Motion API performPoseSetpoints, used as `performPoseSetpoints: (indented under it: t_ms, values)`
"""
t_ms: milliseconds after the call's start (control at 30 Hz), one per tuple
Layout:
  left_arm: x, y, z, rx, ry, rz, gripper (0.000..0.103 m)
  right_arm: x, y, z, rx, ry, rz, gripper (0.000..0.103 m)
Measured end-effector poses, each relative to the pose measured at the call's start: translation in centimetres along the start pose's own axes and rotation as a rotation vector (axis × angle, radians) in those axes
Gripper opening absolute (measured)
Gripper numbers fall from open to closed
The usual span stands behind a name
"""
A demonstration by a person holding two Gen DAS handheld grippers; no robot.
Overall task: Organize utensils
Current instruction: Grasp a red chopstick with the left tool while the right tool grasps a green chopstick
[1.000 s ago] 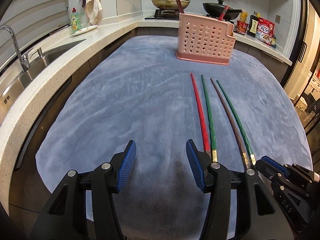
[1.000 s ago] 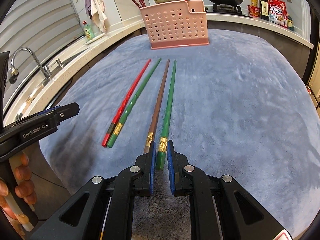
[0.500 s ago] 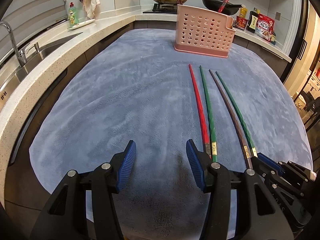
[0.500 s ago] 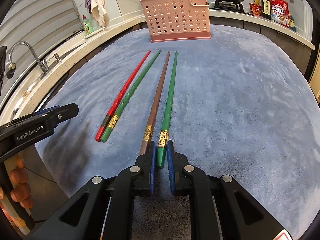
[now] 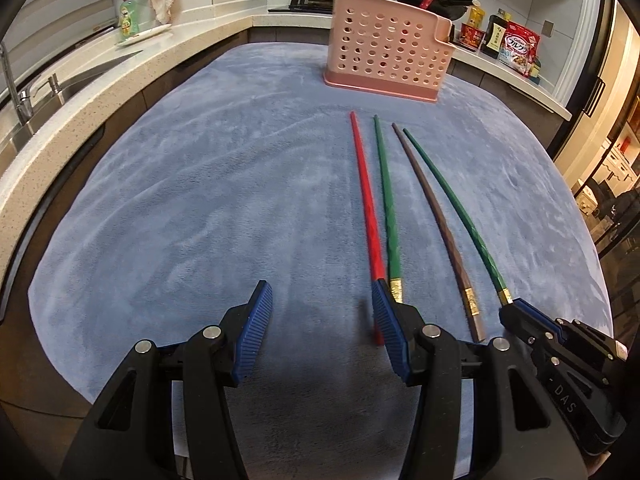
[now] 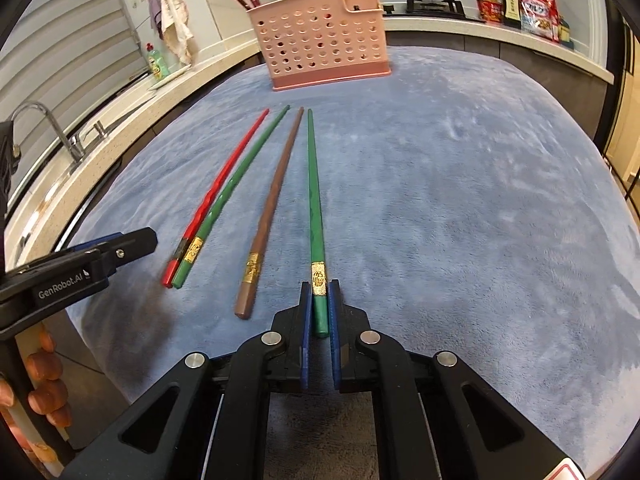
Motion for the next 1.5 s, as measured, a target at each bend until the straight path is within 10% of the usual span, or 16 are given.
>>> performPoseSetpoints:
  t_ms: [567, 800, 1500]
  values:
    - [2.2, 0.3, -1.7, 0.063, -0.062, 0.028, 0.049, 0.1, 0.1, 0.0, -0.001, -0.004, -0.006, 0.007]
    - [1.8, 0.3, -0.9, 0.045, -0.041, 0.025, 0.011, -0.1, 0.1, 0.0, 0.001, -0.007, -0.006, 0.007]
    - [-4.1, -3.2, 1.1, -0.016, 0.021, -0.080, 0.007, -7.7, -6.3, 0.7, 0.000, -0.052, -0.228, 0.007]
Point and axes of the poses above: each gripper's, at about its wrist camera, not at the fingertips, and x roughly the way its jaws point, z to its left, y to its underside, the point moved 3 cm from there along x, roughly the way its jaws point, and after that the axes turned 6 degrees about x, right-handed, at the moved point
